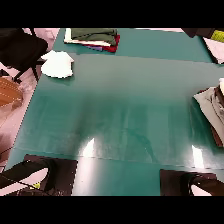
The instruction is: Fold the shirts.
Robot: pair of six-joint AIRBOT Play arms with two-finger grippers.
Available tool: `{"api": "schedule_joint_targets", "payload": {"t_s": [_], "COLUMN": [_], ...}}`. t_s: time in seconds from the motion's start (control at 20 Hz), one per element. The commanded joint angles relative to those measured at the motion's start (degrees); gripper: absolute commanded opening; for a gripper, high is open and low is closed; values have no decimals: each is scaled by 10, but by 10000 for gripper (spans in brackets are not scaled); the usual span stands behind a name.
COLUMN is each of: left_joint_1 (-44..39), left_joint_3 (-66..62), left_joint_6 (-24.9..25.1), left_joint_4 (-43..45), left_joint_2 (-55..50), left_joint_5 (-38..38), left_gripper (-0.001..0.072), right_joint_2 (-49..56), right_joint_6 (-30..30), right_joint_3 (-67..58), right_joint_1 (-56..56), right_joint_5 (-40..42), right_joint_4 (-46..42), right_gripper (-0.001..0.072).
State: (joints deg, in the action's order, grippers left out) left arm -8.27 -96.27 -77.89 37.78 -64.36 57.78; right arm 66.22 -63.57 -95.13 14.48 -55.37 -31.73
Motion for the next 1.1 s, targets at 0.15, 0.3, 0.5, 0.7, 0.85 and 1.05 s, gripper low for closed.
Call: {"api": "schedule_joint_targets", "payload": {"t_s": [0.15, 0.3, 0.5, 0.7, 0.85, 1.05], "left_joint_1": [0, 0, 0, 5, 69, 185], "left_joint_3": [0, 0, 0, 2, 1, 1], "left_joint_6": [-1, -1, -5, -161, -243, -287], "left_joint_4": [-55, -56, 29, 536, 632, 425], "left_joint_2": [0, 0, 0, -54, -148, -276], "left_joint_5": [15, 9, -12, 10, 14, 29], "left_gripper": [480, 480, 480, 510, 571, 720], "right_joint_2": [2, 2, 2, 2, 2, 2], "right_joint_6": [0, 0, 0, 0, 0, 0], "right_joint_3": [0, 0, 0, 0, 0, 0], "right_joint_1": [2, 2, -2, -3, -3, 2], "right_joint_5": [-1, -2, -2, -9, -8, -28], "right_joint_4": [18, 17, 16, -4, 7, 7], "right_gripper": [19, 19, 19, 21, 267, 389]}}
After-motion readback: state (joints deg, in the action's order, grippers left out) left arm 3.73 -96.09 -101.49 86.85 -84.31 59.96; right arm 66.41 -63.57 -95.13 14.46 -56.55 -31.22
